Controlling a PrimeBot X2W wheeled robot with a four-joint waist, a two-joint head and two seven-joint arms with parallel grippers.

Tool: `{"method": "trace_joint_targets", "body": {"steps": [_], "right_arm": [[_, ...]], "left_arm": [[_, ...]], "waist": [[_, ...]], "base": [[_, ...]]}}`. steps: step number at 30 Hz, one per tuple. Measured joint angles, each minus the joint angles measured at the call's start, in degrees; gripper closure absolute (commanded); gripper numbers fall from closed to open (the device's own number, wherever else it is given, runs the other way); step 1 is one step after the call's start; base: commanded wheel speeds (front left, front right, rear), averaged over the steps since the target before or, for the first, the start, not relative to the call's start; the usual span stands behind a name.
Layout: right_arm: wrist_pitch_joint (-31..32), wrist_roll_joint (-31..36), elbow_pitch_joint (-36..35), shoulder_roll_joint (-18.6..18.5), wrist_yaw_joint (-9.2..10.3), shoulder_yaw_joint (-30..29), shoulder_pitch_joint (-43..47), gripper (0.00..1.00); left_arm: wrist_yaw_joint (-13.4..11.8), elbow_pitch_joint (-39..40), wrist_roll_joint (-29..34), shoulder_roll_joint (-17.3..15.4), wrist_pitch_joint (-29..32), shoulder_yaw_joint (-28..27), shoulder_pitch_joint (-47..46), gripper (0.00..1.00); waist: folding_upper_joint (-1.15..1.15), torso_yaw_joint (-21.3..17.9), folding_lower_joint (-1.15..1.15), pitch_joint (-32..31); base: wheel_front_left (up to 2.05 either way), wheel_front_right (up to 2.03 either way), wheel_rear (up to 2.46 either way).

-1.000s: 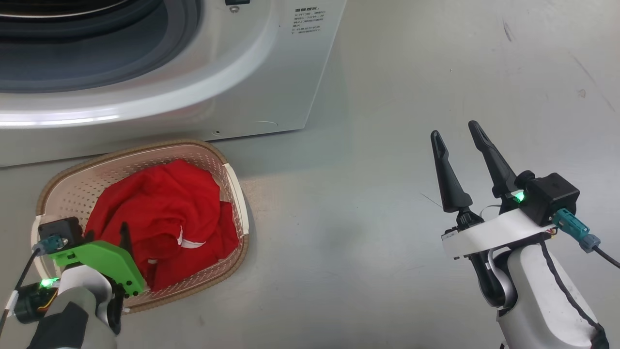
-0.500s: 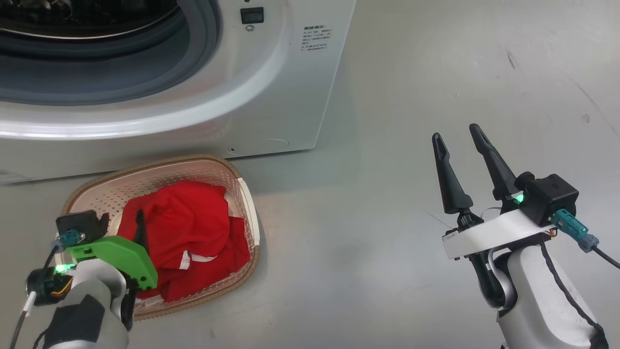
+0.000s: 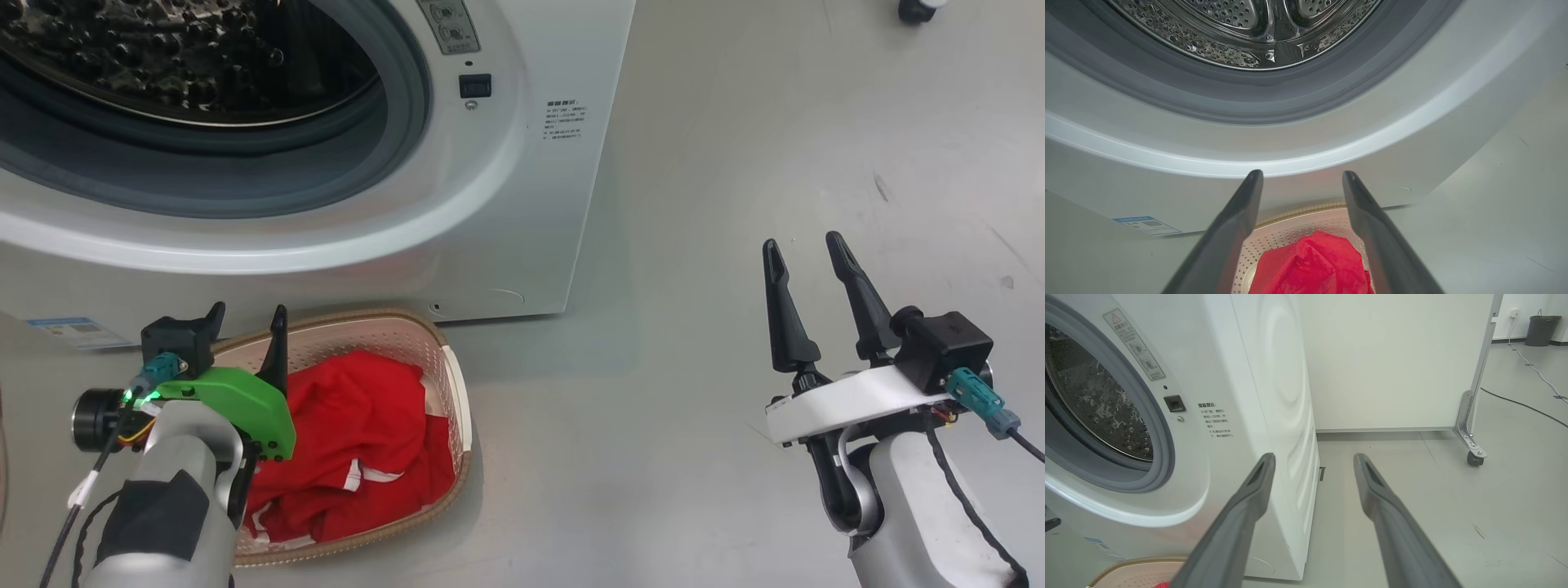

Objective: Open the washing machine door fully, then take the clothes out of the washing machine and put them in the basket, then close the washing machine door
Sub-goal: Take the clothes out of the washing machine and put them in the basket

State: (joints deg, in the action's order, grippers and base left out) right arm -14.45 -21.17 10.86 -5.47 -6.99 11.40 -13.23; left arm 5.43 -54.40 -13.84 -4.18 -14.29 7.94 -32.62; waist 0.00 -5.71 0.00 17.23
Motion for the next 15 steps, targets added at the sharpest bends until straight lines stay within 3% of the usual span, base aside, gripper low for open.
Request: {"method": "trace_joint_targets", "body": {"steps": [15], "right_arm": [[0.00,-0.46,0.64,0.56,0.00,-2.40,5.21,0.00]], "left_arm": [[0.41,16.03,-1.08,1.47,-0.15,-2.54,6.99,0.00]], "waist": [[0.00,3.35,0.00,-9.75]], "base": [[0.00,0.00,0.00]]}}
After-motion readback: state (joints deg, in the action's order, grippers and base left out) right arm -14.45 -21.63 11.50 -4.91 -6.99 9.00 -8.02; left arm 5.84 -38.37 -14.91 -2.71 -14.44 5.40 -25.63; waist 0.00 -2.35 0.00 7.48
